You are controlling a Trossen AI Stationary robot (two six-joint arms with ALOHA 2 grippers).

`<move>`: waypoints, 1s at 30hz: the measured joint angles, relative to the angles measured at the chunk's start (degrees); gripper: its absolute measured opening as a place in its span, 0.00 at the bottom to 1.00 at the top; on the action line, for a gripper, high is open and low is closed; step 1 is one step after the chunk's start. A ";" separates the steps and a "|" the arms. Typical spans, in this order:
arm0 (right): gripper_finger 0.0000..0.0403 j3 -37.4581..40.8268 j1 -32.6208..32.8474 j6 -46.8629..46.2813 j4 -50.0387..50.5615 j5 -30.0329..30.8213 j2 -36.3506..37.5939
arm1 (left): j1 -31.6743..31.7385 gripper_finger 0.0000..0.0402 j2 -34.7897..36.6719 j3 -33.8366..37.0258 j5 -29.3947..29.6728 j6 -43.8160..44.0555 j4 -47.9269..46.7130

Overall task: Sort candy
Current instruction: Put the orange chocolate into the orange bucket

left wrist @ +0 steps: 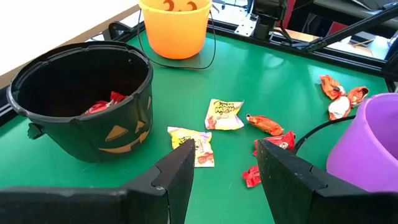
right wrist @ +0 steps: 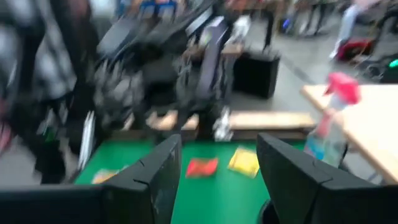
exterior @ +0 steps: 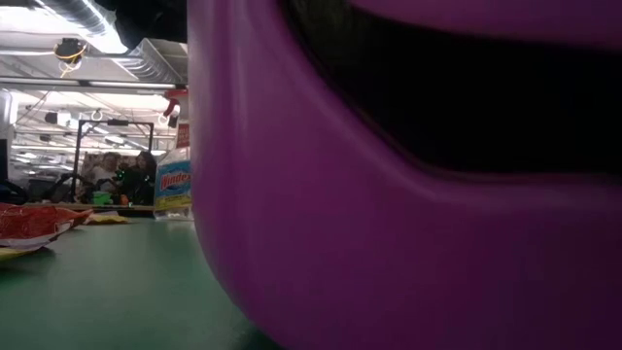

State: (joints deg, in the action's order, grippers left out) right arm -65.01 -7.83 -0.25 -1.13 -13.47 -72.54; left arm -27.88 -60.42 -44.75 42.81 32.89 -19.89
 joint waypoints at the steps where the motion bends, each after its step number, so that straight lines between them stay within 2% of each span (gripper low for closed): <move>1: 0.51 -1.54 2.20 1.53 4.45 1.48 0.25 | 0.00 0.41 0.00 0.00 0.01 0.03 0.01; 4: 0.51 -5.47 9.17 3.55 16.56 6.97 0.29 | 0.00 0.41 0.00 0.00 0.02 0.04 0.24; 8: 0.51 -7.13 18.37 2.95 27.71 12.40 0.33 | 0.00 0.41 0.00 0.00 0.00 0.06 0.25; 16: 0.51 -4.56 34.88 -8.69 44.79 20.60 0.28 | 0.00 0.41 0.00 0.00 -0.07 0.06 0.25; 25: 0.51 4.71 48.81 -24.00 41.19 26.96 0.29 | 0.00 0.41 0.00 0.00 -0.07 0.03 0.23; 30: 0.51 10.24 54.53 -34.52 36.80 27.52 0.29 | 0.00 0.41 0.00 0.00 -0.07 0.03 0.23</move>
State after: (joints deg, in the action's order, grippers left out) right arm -54.77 46.70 -34.77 35.67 14.05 -72.25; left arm -27.88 -60.42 -44.75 42.74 32.93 -19.66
